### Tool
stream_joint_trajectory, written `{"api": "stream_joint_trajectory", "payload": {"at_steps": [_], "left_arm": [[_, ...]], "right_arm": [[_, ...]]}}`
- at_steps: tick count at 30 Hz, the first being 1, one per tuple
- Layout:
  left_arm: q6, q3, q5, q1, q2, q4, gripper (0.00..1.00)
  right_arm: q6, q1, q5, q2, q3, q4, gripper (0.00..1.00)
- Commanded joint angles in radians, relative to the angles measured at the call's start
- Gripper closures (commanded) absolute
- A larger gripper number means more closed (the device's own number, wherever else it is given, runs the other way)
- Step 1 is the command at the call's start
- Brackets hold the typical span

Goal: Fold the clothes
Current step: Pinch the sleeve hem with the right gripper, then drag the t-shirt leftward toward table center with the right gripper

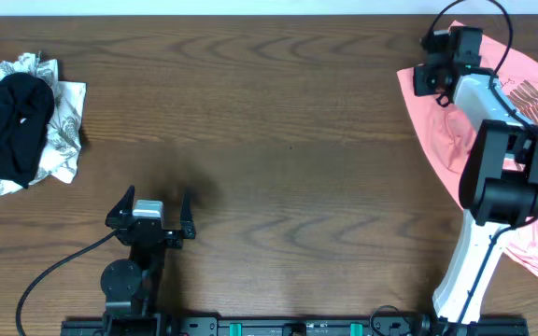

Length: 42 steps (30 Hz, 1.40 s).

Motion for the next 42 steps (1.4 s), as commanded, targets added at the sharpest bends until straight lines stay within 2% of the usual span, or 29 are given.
{"api": "stream_joint_trajectory", "payload": {"at_steps": [1,13,27,42], "left_arm": [[0.006,-0.017,0.011,0.006,-0.006,-0.034,0.02],[0.006,-0.017,0.011,0.006,-0.006,-0.034,0.02],[0.006,-0.017,0.011,0.006,-0.006,-0.034,0.02],[0.006,-0.017,0.011,0.006,-0.006,-0.034,0.02]], "right_arm": [[0.006,0.013,-0.016,-0.080,0.006,-0.004,0.99],[0.006,0.097,-0.026,-0.099,0.006,-0.062,0.99],[0.005,0.261,-0.026,-0.171,0.006,-0.146,0.99],[0.005,0.447,-0.026,-0.169,0.006,-0.051,0.99]]}}
